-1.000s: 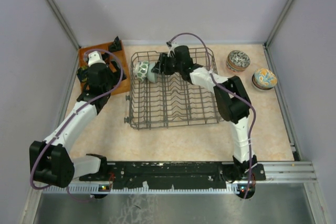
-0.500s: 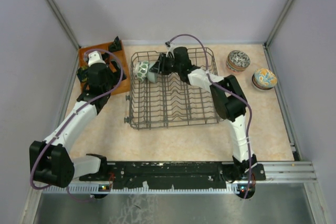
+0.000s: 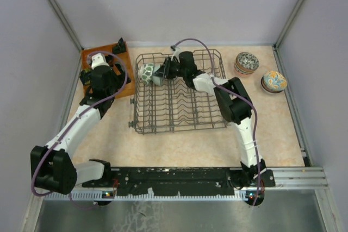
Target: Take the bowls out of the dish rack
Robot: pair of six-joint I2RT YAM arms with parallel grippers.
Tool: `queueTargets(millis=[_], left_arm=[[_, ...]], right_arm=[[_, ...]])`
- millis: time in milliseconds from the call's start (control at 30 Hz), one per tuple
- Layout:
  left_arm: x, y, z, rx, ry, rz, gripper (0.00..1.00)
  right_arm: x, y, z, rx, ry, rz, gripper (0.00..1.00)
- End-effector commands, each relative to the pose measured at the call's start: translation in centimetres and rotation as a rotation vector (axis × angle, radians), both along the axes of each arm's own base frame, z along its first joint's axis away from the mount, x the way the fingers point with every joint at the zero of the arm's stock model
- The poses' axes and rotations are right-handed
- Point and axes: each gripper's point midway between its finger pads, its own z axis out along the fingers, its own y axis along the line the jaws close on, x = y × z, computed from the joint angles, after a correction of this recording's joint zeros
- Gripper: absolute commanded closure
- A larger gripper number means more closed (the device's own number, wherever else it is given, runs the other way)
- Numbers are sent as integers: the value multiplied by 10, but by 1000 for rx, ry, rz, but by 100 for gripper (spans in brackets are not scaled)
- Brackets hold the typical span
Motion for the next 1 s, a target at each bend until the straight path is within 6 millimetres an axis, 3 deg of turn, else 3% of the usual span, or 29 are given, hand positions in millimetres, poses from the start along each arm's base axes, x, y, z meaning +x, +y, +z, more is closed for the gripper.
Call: queueTargets(millis=[0,133,333,967], left_arm=[[-3,2,6,6,-22,5,1],[-3,2,5,9,-20,5,1],[-3,2,8,9,-26,9,1],[-4,5,11,9,-32,18,1]], right_arm=[[1,8,16,55,-49,14,83],[-2,7,18,79,-45,18,88],[-5,-1,36,158,-62,25,99],[-13,-19,89,226,-142,18,100]])
